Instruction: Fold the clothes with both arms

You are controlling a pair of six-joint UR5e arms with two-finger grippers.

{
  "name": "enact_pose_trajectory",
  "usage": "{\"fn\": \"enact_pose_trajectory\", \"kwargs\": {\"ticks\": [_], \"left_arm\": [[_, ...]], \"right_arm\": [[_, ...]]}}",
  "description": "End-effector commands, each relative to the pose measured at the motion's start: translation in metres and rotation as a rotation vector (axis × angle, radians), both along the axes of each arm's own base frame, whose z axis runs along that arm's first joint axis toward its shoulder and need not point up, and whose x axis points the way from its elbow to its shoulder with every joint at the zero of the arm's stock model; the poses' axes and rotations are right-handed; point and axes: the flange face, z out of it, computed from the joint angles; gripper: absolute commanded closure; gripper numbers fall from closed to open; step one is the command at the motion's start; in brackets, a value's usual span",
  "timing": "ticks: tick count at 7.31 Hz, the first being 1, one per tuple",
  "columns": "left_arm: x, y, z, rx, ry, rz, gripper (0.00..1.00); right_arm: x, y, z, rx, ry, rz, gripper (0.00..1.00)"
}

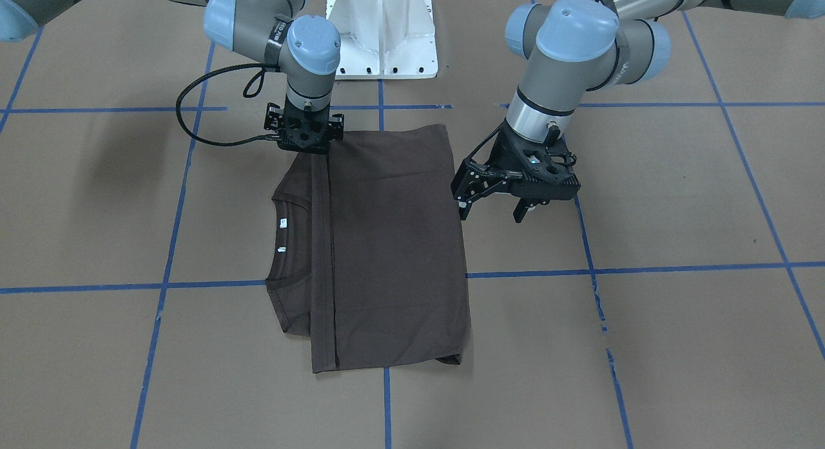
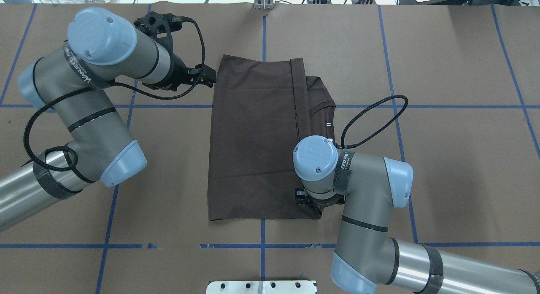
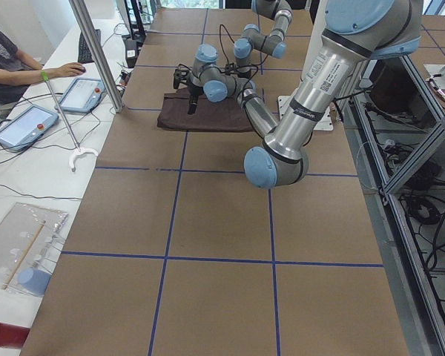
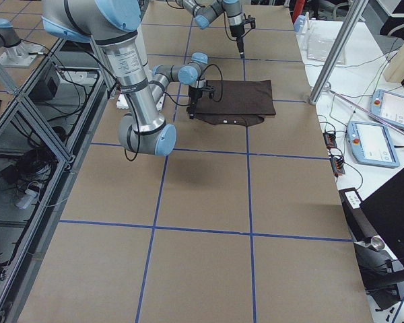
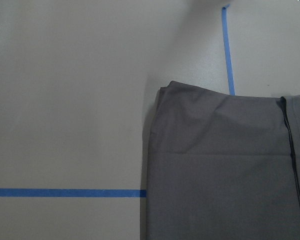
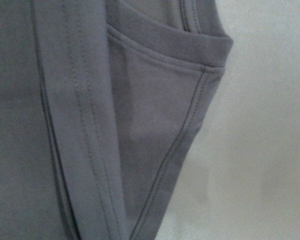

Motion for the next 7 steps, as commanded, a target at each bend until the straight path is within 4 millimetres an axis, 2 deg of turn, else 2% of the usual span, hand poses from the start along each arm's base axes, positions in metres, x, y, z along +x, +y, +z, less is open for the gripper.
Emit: {"fn": "enact_pose_trajectory", "kwargs": {"ticks": [1,4,5,7], "left_arm": [[0.003,0.002,-0.001,0.000,0.000,0.005,0.00],[0.012,0.009,-0.006,-0.001,0.007,0.018,0.00],[0.012,0.010,-0.003,-0.002,0.003,0.019,0.00],[0.010,0.011,-0.008,0.006,0.009,0.022,0.00]], "right_arm": [[0.008,-0.006,0.007,-0.014,0.042,0.013,0.00],[0.025,-0.023,0.025,-0.024,0.105,0.052,0.00],[0.034,-0.033,0.021,-0.024,0.097,0.071,0.00],[0.054,-0.049,-0.005,0.011,0.040,0.081,0.00]]}}
